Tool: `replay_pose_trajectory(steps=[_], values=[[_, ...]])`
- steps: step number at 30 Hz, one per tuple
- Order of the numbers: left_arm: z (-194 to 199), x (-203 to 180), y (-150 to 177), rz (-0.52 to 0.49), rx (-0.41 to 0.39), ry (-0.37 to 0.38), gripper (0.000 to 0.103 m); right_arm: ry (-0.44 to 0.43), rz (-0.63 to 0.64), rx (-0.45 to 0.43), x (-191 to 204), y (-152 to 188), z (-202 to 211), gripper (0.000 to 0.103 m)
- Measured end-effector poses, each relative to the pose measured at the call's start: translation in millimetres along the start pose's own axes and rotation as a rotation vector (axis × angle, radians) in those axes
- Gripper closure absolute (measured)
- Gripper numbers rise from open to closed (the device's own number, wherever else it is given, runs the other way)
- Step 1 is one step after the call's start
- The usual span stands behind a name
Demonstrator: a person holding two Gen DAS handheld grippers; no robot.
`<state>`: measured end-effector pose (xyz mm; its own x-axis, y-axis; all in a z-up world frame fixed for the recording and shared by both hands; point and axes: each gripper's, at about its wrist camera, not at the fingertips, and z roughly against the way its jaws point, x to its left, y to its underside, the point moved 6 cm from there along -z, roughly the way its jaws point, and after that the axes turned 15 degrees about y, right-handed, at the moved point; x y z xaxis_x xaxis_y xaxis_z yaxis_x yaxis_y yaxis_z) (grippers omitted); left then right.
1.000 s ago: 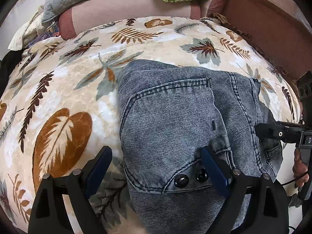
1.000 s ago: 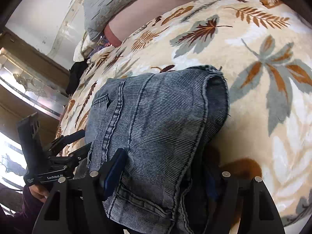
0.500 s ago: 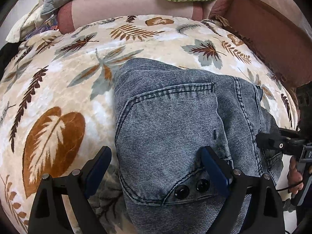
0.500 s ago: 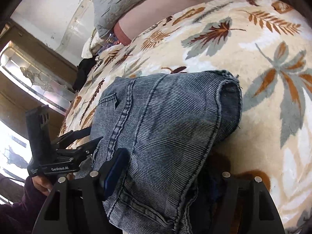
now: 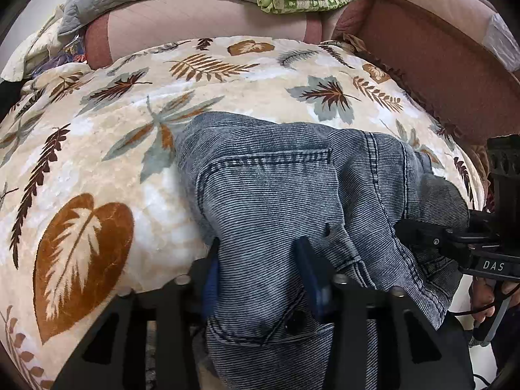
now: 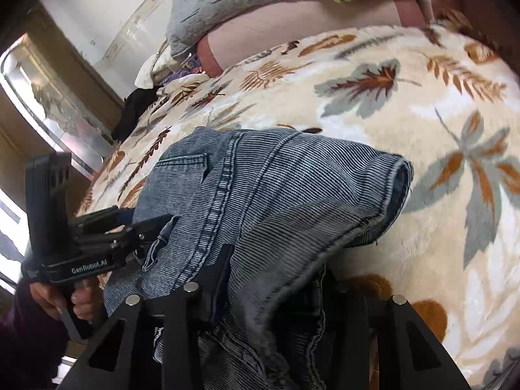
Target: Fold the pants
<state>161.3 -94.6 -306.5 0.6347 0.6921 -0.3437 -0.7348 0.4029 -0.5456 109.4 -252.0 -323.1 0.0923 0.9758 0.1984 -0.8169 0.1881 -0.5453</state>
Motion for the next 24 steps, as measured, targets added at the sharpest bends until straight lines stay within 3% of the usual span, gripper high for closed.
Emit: replay_pose_trajectory(steps=[6,15,24], values=[[9,-3,-4,-0.004,-0.018,-0.003,0.075,0.035,0.061,-0.055,12,-8,15,0.065],[39,3,-32,-0.001,-0.083,-0.03,0.077,0.049,0.134,-0.133,35,-49,29,0.065],[51,56,-81,0.028,-0.121,-0.13,0.077,-0.007,0.124,-0.1,67,-112,-12,0.065]])
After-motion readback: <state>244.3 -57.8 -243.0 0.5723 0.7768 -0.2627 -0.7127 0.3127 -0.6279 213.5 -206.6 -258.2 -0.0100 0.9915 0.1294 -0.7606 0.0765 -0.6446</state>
